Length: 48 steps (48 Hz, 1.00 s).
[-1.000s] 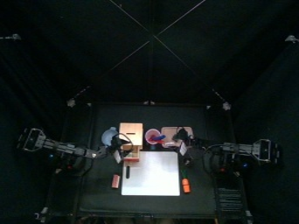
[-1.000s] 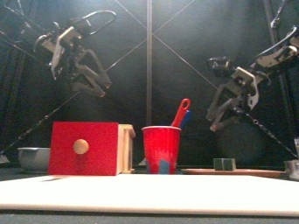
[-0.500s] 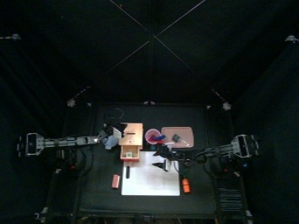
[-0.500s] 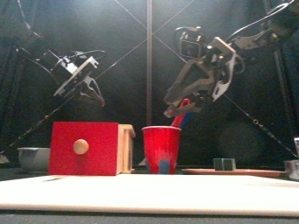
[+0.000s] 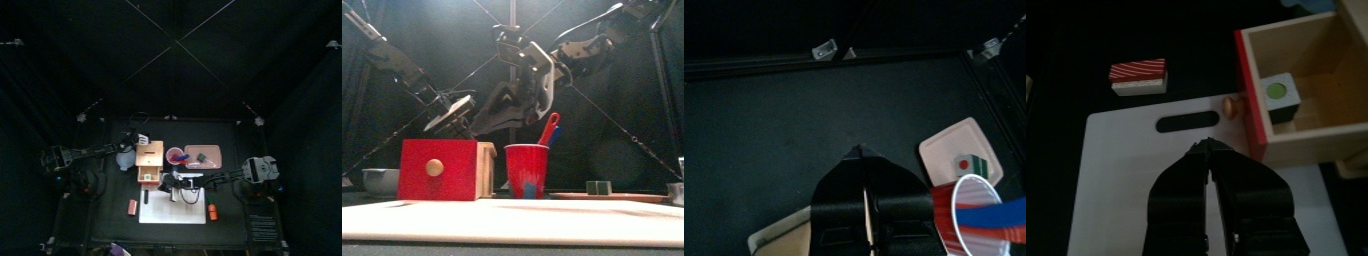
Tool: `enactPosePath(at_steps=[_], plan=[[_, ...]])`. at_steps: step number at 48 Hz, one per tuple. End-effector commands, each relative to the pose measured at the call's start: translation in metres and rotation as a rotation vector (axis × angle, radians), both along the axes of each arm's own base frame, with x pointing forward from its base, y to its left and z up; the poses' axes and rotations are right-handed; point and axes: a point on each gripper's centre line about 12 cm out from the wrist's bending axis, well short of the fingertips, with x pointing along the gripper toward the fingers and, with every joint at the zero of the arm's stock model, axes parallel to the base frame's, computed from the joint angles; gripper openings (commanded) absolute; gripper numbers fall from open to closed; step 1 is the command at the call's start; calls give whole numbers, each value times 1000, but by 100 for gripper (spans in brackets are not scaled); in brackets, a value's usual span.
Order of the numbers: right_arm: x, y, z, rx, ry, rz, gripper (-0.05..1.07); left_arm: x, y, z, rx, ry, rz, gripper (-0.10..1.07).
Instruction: Close drawer
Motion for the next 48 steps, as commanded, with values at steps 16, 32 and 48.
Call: enactPosePath(at_steps=[16,32,48], plan=[[48,-4,8,-27,88,28,32,7,2,-16,-108,-12,-25,8],[66,-49,10,-54,121,-37,32,1,-7,-28,-155,6,-58,8],[81,-77,16,-98,93,-65,32,-2,-5,-27,-150,6,-48,8]])
